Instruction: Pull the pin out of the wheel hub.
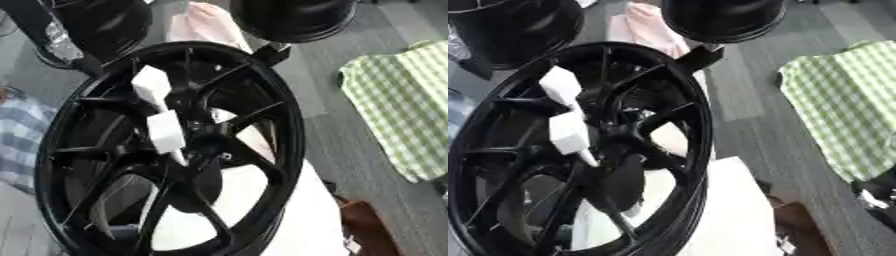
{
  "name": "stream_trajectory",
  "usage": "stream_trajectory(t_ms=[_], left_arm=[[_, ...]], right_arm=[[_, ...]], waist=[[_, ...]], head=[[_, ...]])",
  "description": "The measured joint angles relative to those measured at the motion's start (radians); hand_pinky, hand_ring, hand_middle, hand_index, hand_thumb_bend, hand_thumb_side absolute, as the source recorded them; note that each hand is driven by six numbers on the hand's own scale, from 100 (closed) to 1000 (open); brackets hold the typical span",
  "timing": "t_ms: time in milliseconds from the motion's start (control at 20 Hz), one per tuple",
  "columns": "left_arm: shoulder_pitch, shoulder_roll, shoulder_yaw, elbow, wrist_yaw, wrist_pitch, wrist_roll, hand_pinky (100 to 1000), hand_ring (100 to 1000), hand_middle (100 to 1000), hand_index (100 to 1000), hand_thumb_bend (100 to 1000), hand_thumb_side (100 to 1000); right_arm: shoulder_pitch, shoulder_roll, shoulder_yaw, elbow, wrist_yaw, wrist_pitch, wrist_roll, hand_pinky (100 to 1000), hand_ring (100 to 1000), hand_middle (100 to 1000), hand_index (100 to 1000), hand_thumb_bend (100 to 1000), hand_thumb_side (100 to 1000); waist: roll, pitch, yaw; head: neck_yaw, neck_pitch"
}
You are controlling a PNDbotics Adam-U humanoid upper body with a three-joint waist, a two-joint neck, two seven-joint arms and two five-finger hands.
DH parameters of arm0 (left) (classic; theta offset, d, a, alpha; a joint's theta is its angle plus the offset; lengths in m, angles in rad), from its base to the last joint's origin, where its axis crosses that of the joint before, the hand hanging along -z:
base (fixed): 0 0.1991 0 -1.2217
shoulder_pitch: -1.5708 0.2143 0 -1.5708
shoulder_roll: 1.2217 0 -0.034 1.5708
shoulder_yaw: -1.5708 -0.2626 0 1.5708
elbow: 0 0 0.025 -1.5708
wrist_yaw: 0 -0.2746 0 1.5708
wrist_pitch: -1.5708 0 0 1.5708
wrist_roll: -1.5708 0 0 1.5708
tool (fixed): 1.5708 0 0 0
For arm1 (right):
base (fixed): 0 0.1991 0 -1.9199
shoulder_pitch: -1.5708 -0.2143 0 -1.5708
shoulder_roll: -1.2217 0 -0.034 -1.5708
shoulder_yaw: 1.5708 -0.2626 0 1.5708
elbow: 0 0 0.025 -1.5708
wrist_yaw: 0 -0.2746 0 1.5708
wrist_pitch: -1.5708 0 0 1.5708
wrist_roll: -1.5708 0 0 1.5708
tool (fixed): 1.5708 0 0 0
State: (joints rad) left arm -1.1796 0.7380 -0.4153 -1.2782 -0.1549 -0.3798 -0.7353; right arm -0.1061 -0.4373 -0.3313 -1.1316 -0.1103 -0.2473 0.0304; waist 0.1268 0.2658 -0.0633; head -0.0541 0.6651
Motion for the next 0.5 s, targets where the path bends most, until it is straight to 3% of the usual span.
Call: stream_trajectory(t_ms=[200,500], left_arm=[[0.0,-0.005,-0.007,0.022,0.005,0.002,-0.002,877,845,734,863,793,506],[0.0,-0.023,-0.04,0.046,0.033,0.012,-0.012,874,848,751,861,803,532]], right_arm=[[0.0,0.0,0.0,0.0,0.0,0.001,0.001,495,656,511,678,506,299],[-0.004,-0.001,0.001,0.0,0.0,0.002,0.002,495,656,511,678,508,298]], waist=[[0.0,0.0,0.0],[0.0,0.0,-0.004]], head=[[-0.001,0.0],[-0.002,0.0]])
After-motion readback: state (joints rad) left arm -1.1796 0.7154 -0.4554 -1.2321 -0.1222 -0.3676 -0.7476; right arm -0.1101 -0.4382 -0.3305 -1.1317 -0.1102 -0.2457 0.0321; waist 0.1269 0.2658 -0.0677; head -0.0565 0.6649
